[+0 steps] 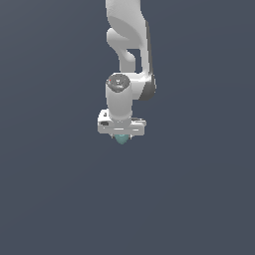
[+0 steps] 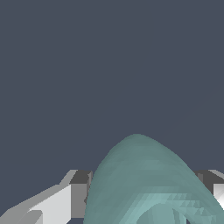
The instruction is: Pick up the object and move it to a goal position.
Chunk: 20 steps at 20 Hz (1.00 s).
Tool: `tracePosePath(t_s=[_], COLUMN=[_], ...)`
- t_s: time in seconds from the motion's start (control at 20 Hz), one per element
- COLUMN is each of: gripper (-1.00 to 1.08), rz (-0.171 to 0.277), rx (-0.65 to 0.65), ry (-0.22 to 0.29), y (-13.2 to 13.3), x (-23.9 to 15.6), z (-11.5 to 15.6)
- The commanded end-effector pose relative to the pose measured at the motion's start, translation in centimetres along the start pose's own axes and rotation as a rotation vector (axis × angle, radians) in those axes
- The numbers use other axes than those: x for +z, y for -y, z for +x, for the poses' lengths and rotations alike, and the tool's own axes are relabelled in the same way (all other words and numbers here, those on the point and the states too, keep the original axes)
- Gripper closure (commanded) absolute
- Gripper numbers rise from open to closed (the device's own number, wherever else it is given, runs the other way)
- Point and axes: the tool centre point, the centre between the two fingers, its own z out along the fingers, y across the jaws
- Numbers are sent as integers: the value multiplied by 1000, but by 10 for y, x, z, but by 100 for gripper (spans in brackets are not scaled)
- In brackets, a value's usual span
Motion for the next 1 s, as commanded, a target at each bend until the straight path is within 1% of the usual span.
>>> tracePosePath(t_s=[0.0,0.25,0.45,0.7,0.95], gripper=[108,108,108,108,108], rz=[0,0,0,0,0], rx=[0,0,0,0,0], ry=[0,0,0,0,0], y=[-8,-23,-31,-37,-40], x=[-18,-49,-66,-79,-85], z=[15,42,58,71,77])
